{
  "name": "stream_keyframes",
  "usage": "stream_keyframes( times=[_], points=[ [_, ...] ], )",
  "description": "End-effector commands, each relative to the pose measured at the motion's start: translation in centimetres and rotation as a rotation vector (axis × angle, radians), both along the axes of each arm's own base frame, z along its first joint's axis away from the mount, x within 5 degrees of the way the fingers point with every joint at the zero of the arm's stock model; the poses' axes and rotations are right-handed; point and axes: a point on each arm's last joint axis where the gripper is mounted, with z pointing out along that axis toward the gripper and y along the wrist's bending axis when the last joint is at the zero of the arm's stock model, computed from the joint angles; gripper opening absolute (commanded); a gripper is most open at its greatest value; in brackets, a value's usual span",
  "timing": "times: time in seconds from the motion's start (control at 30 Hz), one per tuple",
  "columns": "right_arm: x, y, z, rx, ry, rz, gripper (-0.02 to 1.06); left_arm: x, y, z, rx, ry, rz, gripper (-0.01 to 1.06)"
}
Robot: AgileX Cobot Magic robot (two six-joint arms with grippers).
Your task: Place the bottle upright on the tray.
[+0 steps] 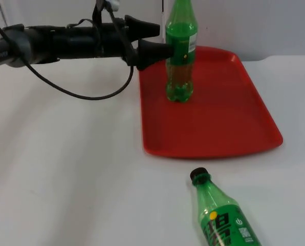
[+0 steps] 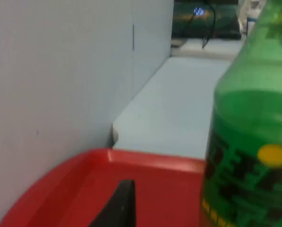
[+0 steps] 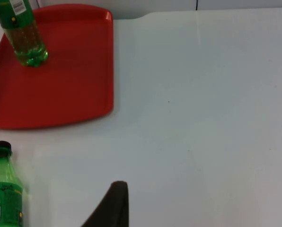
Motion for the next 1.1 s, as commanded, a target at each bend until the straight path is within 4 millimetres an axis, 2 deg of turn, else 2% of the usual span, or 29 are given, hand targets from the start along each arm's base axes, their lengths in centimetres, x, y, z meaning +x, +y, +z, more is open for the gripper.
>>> stream_keyframes(
  times=[0.0, 0.17, 0.33, 0.47, 0.5, 0.6, 0.7, 0.73, 0.77, 0.93, 0.97, 1.07],
  points=[
    [0.0, 0.0, 0.0, 0.002, -0.009, -0.003, 1.05, 0.0, 0.5, 0.7, 0.031, -0.003, -0.018, 1.02],
    [0.0, 0.0, 0.0, 0.002, -0.009, -0.003, 1.05, -0.1, 1.8, 1.0, 0.162, 0.008, -0.037, 1.02],
    [0.0, 0.0, 0.0, 0.002, -0.009, -0.003, 1.05, -0.1, 2.7, 2.5, 0.233, 0.023, -0.031, 1.02],
    [0.0, 0.0, 0.0, 0.002, -0.009, -0.003, 1.05, -0.2, 3.6, 5.0, 0.297, 0.076, -0.006, 1.02],
    [0.0, 0.0, 0.0, 0.002, -0.009, -0.003, 1.05, -0.2, 3.6, 5.0, 0.297, 0.076, -0.006, 1.02],
    [0.0, 0.0, 0.0, 0.002, -0.009, -0.003, 1.05, -0.4, 3.8, 7.0, 0.341, 0.083, 0.009, 1.02],
    [0.0, 0.0, 0.0, 0.002, -0.009, -0.003, 1.05, -0.6, 3.8, 10.0, 0.322, 0.073, 0.03, 1.02],
    [0.0, 0.0, 0.0, 0.002, -0.009, -0.003, 1.05, -0.6, 3.8, 10.0, 0.322, 0.073, 0.03, 1.02],
    [0.0, 0.0, 0.0, 0.002, -0.009, -0.003, 1.05, -0.8, 3.8, 10.9, 0.318, 0.066, 0.035, 1.02],
    [0.0, 0.0, 0.0, 0.002, -0.009, -0.003, 1.05, -1.9, 4.2, 17.0, 0.3, 0.005, 0.073, 1.02],
    [0.0, 0.0, 0.0, 0.002, -0.009, -0.003, 1.05, -1.9, 4.2, 17.0, 0.3, 0.005, 0.073, 1.02],
    [0.0, 0.0, 0.0, 0.002, -0.009, -0.003, 1.05, -3.0, 4.9, 21.0, 0.286, -0.035, 0.104, 1.02]
  ],
)
